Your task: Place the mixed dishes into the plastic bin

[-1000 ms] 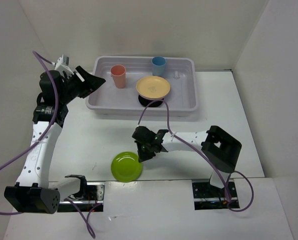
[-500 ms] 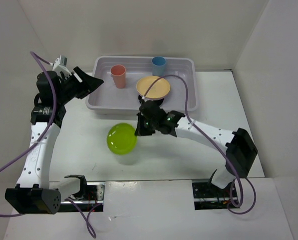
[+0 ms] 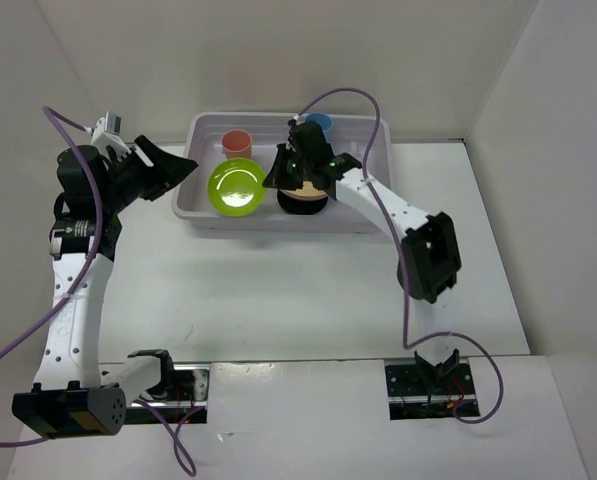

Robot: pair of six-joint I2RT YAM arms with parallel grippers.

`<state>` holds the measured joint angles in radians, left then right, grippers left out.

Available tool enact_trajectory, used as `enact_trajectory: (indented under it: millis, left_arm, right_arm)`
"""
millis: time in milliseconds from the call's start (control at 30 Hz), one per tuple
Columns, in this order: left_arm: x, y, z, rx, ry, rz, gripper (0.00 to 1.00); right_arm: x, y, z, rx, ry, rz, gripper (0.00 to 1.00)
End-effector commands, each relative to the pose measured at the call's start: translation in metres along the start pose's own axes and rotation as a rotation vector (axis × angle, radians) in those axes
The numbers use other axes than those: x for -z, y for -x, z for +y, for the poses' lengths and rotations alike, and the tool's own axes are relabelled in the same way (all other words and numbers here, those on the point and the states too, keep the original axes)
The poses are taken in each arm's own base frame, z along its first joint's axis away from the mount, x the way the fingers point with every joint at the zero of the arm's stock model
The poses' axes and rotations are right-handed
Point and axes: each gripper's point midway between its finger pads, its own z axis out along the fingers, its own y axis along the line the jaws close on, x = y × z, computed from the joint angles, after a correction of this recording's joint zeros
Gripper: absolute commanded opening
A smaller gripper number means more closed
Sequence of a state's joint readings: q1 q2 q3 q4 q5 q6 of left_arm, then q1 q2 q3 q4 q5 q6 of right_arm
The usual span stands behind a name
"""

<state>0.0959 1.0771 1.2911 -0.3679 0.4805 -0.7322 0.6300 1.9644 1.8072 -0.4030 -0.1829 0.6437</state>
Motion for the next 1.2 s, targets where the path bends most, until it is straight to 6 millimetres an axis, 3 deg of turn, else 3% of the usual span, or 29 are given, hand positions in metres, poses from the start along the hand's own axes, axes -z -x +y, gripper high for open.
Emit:
enact_trajectory:
  millis: [0, 33, 67, 100, 133, 167, 233, 267, 333, 367, 400, 433, 467, 500, 567, 600, 633, 733, 767, 933, 1167]
  left_arm:
    - [0.014, 0.015, -0.020, -0.063, -0.055, -0.041, 0.68]
    - [0.014, 0.015, -0.020, -0.063, -0.055, -0.041, 0.68]
    - [0.014, 0.015, -0.020, -0.074, -0.054, -0.041, 0.68]
    - [0.013, 0.013, -0.017, -0.069, -0.050, -0.035, 0.68]
    - [0.013, 0.013, -0.017, -0.069, -0.050, -0.035, 0.68]
    - [0.013, 0.011, -0.018, -0.069, -0.057, -0.029, 0.68]
    - [0.012, 0.007, -0.016, -0.063, -0.058, -0.015, 0.68]
    - [0.012, 0.009, -0.017, -0.068, -0.063, -0.021, 0.68]
    - [0.012, 0.009, -0.017, -0.068, -0.063, -0.022, 0.68]
    - [0.012, 0.009, -0.017, -0.068, -0.063, -0.022, 0.68]
    - [0.009, 0.008, -0.014, -0.063, -0.058, -0.015, 0.68]
    - [0.009, 0.008, -0.014, -0.063, -0.058, -0.015, 0.68]
    - [0.009, 0.008, -0.014, -0.063, -0.058, -0.015, 0.68]
    - [0.009, 0.008, -0.014, -0.063, -0.058, -0.015, 0.68]
    - [0.006, 0.007, -0.012, -0.059, -0.053, -0.009, 0.68]
    - [0.006, 0.007, -0.012, -0.058, -0.053, -0.009, 0.68]
    - [0.006, 0.007, -0.012, -0.058, -0.053, -0.009, 0.68]
    - [0.006, 0.007, -0.012, -0.058, -0.053, -0.009, 0.68]
    - [0.006, 0.007, -0.012, -0.058, -0.053, -0.009, 0.68]
    - [0.008, 0.011, -0.014, -0.062, -0.059, -0.016, 0.68]
    - [0.010, 0.012, -0.015, -0.062, -0.059, -0.016, 0.68]
  right_arm:
    - [-0.026, 0.025, -0.006, 0.014, 0.041, -0.018, 0.00]
    - [-0.035, 0.023, -0.006, 0.013, 0.054, -0.002, 0.00]
    - [-0.055, 0.017, -0.026, -0.004, 0.031, 0.024, 0.00]
    - [-0.058, 0.034, -0.023, -0.001, 0.045, -0.009, 0.00]
    - [-0.065, 0.033, -0.026, -0.004, 0.037, 0.001, 0.00]
    - [-0.083, 0.024, -0.043, -0.019, 0.018, 0.032, 0.00]
    - [-0.090, 0.034, -0.036, -0.023, 0.036, 0.023, 0.00]
    - [-0.107, 0.022, -0.048, -0.033, 0.021, 0.058, 0.00]
    - [-0.108, 0.033, -0.040, -0.032, 0.024, 0.054, 0.00]
    - [-0.127, 0.019, -0.059, -0.045, -0.012, 0.087, 0.00]
    - [-0.119, 0.033, -0.045, -0.039, 0.002, 0.068, 0.00]
    - [-0.122, 0.031, -0.043, -0.023, -0.008, 0.068, 0.00]
    - [-0.094, 0.074, -0.004, 0.018, 0.078, -0.063, 0.00]
    - [-0.124, 0.029, -0.038, -0.031, 0.024, 0.073, 0.00]
    - [-0.129, 0.037, -0.038, -0.059, 0.051, 0.052, 0.00]
    - [-0.141, 0.017, -0.052, -0.057, -0.003, 0.079, 0.00]
    - [-0.135, 0.026, -0.044, -0.040, 0.014, 0.057, 0.00]
    - [-0.144, 0.008, -0.062, -0.057, -0.034, 0.104, 0.01]
    - [-0.145, 0.003, -0.059, -0.051, -0.040, 0.106, 0.02]
    - [-0.141, 0.010, -0.058, -0.039, -0.051, 0.086, 0.26]
    - [-0.134, 0.014, -0.058, -0.030, -0.070, 0.077, 0.42]
